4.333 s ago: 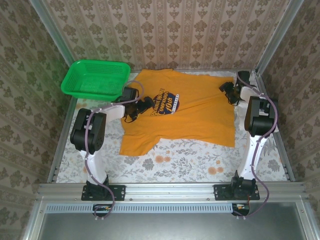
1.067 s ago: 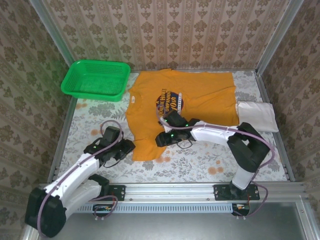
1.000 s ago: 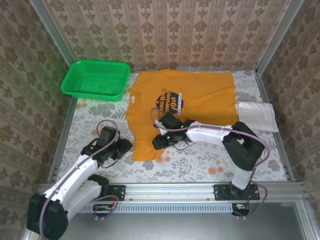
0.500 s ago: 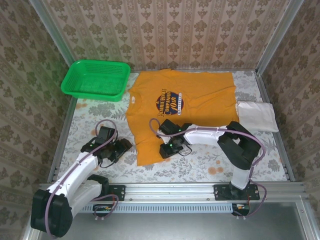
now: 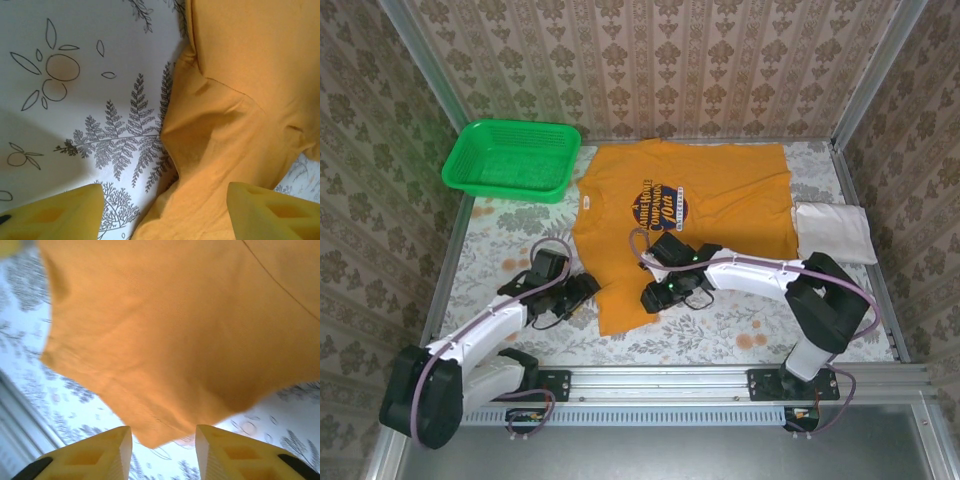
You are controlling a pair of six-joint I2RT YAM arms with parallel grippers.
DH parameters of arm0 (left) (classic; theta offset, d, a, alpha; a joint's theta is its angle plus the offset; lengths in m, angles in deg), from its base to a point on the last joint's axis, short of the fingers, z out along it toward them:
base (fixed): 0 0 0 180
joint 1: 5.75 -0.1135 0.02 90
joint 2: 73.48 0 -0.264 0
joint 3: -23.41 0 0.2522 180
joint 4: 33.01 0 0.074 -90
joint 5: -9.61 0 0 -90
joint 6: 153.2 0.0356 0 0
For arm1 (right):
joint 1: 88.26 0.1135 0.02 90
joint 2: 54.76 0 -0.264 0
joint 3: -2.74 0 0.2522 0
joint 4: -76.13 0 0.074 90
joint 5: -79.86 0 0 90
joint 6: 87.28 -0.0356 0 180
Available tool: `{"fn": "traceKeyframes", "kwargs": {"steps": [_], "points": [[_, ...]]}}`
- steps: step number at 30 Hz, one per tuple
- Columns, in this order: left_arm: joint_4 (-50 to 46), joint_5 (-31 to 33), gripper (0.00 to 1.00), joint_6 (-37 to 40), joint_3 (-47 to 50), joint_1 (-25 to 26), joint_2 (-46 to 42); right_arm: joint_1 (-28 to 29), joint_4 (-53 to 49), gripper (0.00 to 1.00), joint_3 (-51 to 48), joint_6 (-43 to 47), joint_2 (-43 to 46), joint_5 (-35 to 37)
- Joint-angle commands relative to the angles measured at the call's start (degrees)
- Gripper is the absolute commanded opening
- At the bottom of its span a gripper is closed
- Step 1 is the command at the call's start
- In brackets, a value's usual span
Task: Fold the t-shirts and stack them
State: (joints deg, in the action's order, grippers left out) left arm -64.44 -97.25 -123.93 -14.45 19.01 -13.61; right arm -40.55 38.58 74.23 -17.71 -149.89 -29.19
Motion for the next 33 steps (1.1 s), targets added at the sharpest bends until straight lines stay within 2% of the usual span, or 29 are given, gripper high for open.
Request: {"fn": "traceKeyframes", "kwargs": {"steps": [1,4,8,16,21,26,33], "points": [[3.96,0.33,0.56,0.07,0.83,-3.19,0.84,1.75,4.55,0.32,1.53,1.87,-2.24,-3.72],[3.46,-1.32,0.52,2.40,-1.66,-6.31,3.56,2.27,3.97,0.25,4.60,1.17,-7.05,-5.91],[3.08,-1.06,0.49,3.76,-3.80,-6.65,5.85,3.63,0.42,0.18,6.94,0.87,-10.93,-7.93],[5.59,-2.56,0.49,4.99,-4.38,-6.74,10.30,2.05,-6.60,0.14,1.77,-1.20,-10.01,2.87],[5.59,-2.65,0.46,6.28,-5.85,-6.74,12.83,0.50,-8.03,0.14,0.54,-1.90,-8.18,5.62],[7.10,-3.83,0.42,4.46,-6.05,-5.91,14.09,0.12,-4.82,0.14,-0.13,-1.11,-4.82,4.45],[6.32,-0.82,0.42,-1.77,-4.95,1.78,11.24,-1.39,3.61,0.25,-2.59,-2.99,1.43,-3.05]]}}
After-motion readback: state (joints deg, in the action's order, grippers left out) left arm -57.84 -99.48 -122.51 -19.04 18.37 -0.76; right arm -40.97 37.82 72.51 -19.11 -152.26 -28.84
